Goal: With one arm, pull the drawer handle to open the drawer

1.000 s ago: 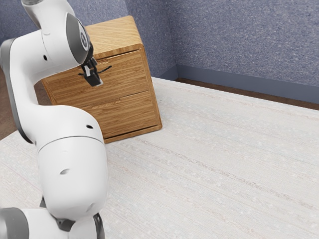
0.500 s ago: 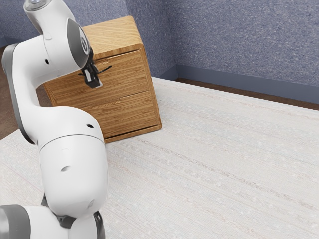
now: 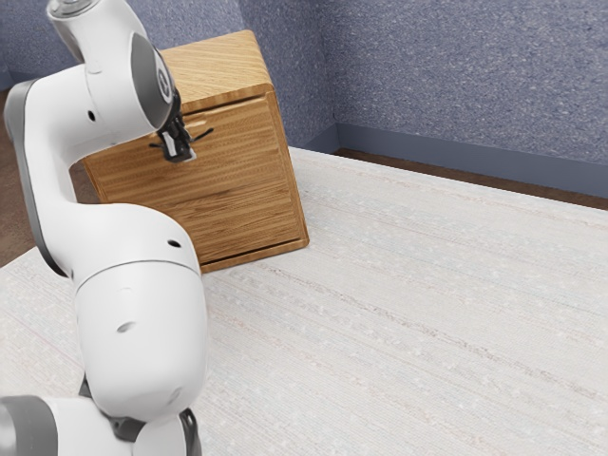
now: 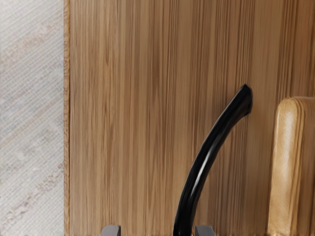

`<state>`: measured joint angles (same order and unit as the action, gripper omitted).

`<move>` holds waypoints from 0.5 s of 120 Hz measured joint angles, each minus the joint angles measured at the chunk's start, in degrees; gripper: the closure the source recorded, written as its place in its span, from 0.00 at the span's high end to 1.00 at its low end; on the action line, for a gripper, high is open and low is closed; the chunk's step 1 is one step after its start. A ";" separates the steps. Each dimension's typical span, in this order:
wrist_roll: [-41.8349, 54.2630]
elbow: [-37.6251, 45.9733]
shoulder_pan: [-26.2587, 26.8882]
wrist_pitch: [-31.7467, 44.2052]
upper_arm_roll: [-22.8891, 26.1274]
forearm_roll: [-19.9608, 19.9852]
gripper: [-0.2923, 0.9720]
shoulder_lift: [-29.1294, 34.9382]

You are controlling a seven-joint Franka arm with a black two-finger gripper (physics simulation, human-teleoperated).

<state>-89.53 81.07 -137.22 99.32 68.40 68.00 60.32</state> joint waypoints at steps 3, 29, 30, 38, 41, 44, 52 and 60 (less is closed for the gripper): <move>0.07 -0.01 0.09 -0.02 0.00 -0.03 0.31 0.00; 0.57 0.28 1.12 -0.14 -0.04 -0.16 0.29 0.00; 0.59 0.35 1.15 -0.15 -0.04 -0.17 0.29 0.00; 0.71 1.49 1.40 -0.22 -0.07 -0.20 0.29 0.05; 0.75 1.90 1.58 -0.24 -0.19 -0.23 0.28 0.07; 0.79 2.19 1.71 -0.27 -0.28 -0.24 0.28 0.07; 0.89 2.80 2.17 -0.45 -0.86 -0.28 0.28 0.14; 0.97 3.04 2.58 -0.61 -1.37 -0.30 0.28 0.16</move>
<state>-88.56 84.11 -134.64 98.71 67.03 67.70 60.48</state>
